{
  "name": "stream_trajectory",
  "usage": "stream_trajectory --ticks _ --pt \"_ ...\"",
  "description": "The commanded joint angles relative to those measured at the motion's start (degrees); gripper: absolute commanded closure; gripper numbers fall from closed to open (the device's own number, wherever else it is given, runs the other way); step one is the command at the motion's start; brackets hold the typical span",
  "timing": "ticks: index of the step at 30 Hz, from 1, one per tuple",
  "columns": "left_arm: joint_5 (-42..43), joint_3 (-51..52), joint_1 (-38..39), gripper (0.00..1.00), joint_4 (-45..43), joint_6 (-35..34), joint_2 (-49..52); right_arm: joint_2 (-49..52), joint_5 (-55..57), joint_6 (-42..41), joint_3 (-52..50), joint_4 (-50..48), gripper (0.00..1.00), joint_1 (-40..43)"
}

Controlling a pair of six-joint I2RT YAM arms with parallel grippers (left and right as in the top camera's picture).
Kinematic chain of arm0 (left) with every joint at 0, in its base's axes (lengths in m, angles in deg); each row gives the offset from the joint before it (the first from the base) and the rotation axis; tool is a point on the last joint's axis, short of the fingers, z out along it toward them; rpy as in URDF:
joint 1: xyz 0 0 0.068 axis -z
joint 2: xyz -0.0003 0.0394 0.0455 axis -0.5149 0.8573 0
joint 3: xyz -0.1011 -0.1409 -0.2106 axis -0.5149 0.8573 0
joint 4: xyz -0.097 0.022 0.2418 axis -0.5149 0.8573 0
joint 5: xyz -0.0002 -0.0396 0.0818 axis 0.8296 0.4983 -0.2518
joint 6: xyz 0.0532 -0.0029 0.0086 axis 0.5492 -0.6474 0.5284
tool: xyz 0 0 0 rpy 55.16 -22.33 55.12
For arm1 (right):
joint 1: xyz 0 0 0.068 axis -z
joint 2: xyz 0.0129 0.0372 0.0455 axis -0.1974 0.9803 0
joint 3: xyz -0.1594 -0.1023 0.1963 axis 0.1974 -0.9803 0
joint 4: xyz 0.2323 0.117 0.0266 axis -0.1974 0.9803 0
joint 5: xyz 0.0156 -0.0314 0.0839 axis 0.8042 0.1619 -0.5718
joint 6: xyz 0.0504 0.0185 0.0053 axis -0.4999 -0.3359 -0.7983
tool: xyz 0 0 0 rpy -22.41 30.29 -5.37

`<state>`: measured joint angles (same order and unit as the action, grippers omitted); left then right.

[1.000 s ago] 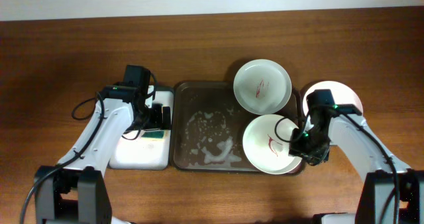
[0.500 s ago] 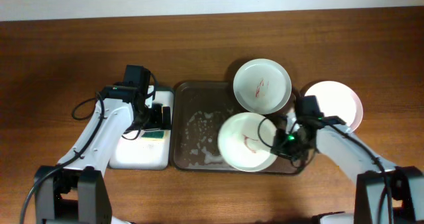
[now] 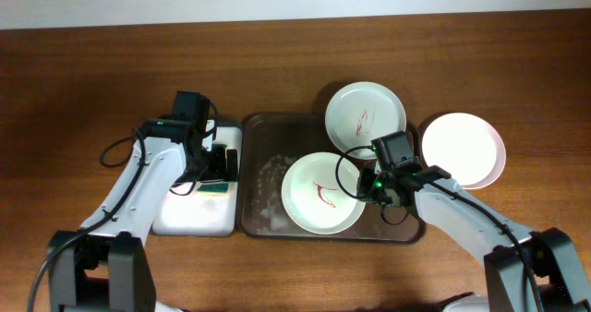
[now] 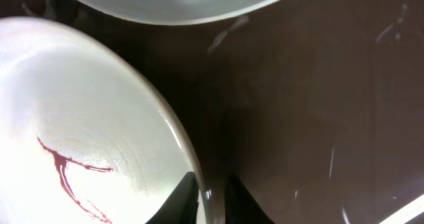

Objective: Clean dirty plates on tray and stack at the side
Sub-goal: 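Dip the sponge in the basin and lift it with the left gripper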

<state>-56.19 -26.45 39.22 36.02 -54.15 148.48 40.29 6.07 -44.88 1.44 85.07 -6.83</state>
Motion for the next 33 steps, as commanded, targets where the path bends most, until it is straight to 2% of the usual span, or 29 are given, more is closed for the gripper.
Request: stream_trajectory --ticks 1,4,10,13,15,18,21,25,27,28,30,33 --pt "0.6 -0.5 -0.2 0.00 -0.2 -0.3 -0.4 0.6 0.7 -0.3 -0.1 0.4 0.85 -0.5" --pt "0.4 -0.5 -0.2 0.00 -0.2 -0.3 -0.4 2.6 -1.0 -0.2 -0.1 1.1 0.85 -0.5" --pt "-1.7 0.0 -0.2 0.01 -1.0 -0.8 0.5 4.0 -1.5 -0.2 -0.1 0.9 0.93 -0.5" --pt "-2.0 0.0 -0.2 0.05 -3.3 -1.0 1.8 4.0 -1.5 -0.2 -0.1 0.9 0.93 -0.5" --pt "-2.2 0.0 -0.2 0.06 -5.2 -6.2 3.7 4.0 -1.5 -0.2 -0.1 0.9 0.93 -0.5" --pt "-2.1 0.0 -0.2 0.11 -7.0 -9.8 5.9 4.0 -1.5 -0.2 -0.1 0.9 0.94 -0.5" --pt "-2.0 0.0 -0.2 0.27 -8.7 -10.9 8.7 4.0 -1.5 -0.2 -0.1 0.9 0.93 -0.5" --pt "-2.0 0.0 -0.2 0.76 -10.4 -11.0 10.4 4.0 -1.5 -0.2 -0.1 0.9 0.94 -0.5" --pt "-2.0 0.0 -0.2 0.78 -10.8 -10.9 10.4 4.0 -1.5 -0.2 -0.1 0.9 0.94 -0.5" --pt "-2.0 0.0 -0.2 0.87 -10.8 -10.9 10.4 4.0 -1.5 -0.2 -0.1 0.9 0.93 -0.5" --pt "-2.0 0.2 -0.1 0.95 -10.7 -10.9 10.5 4.0 -1.5 -0.2 -0.1 0.9 0.94 -0.5" --pt "-2.1 2.9 -0.2 0.98 -12.5 -10.9 10.6 4.0 -1.5 -0.2 -0.1 0.9 0.94 -0.5"
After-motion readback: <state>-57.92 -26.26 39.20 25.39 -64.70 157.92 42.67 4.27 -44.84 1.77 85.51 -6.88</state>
